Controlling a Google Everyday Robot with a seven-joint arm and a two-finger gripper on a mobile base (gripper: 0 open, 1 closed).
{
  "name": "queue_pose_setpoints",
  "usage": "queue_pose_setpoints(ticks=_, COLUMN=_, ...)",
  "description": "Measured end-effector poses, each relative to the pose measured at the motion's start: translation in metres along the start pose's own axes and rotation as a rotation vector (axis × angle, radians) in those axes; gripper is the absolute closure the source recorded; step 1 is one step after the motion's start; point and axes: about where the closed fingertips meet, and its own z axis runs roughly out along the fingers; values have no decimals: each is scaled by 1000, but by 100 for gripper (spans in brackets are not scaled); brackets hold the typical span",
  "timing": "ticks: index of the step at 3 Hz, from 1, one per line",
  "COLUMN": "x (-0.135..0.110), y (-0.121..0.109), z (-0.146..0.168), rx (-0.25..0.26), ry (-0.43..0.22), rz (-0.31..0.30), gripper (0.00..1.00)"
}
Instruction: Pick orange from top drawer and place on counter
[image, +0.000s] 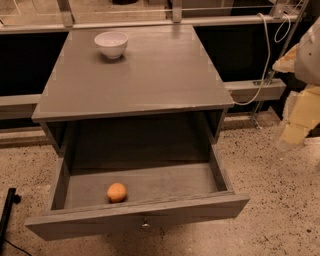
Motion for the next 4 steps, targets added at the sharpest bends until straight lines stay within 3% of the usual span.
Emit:
queue_pose_setpoints(ticks=1, x=0, y=0, z=0, rx=0, ry=0, rz=0, gripper=0)
queue_pose_setpoints(ticks=2, x=-29, y=6, z=23, rx=-7, ry=-98, rz=-42, gripper=0)
queue_pose_setpoints(ticks=3, x=-110, y=51, z=67, rx=-68, ry=-286, rz=-206, gripper=0)
queue_pose_setpoints(ticks=4, x=-166, y=83, z=92, rx=-131, ry=-487, rz=-327, gripper=0)
